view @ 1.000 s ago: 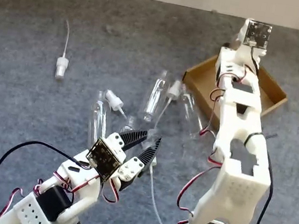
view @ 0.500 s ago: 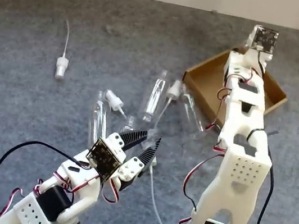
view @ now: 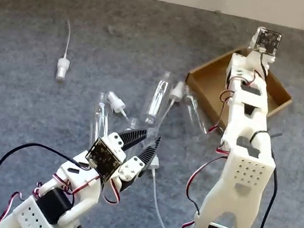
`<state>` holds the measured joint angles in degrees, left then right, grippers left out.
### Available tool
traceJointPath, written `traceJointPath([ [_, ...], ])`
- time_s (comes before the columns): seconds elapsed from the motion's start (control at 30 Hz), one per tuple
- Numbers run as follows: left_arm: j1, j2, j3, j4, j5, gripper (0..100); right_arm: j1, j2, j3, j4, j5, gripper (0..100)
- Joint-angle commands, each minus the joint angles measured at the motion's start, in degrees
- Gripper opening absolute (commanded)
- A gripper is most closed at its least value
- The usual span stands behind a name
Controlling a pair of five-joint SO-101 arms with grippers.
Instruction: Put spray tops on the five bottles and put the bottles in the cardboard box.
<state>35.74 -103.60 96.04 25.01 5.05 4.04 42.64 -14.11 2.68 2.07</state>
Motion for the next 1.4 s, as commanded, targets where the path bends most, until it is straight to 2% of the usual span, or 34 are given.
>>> traceJointPath([
  [0.0,-0.66,-0.04,1.01,0.18,0.26,1,-0.4,-1.19,-3.47,-1.19,0.35,21.7],
  [0.4,-0.66,-0.04,1.01,0.18,0.26,1,-0.48,-1.63,-3.3,-1.1,0.35,22.7],
  [0.63,-0.66,-0.04,1.01,0.18,0.26,1,-1.1,-1.45,-3.21,-0.75,0.79,35.0],
  [0.9,-0.75,-0.04,1.01,0.26,0.26,1,-1.19,-1.8,-3.12,-0.57,0.7,35.0],
  [1.13,-0.75,-0.04,1.01,0.26,0.26,1,-0.84,-1.89,-3.82,6.2,0.44,35.2],
  [1.37,-0.75,-0.04,1.01,0.26,0.26,1,-0.84,-7.96,-3.47,6.55,0.44,35.2],
])
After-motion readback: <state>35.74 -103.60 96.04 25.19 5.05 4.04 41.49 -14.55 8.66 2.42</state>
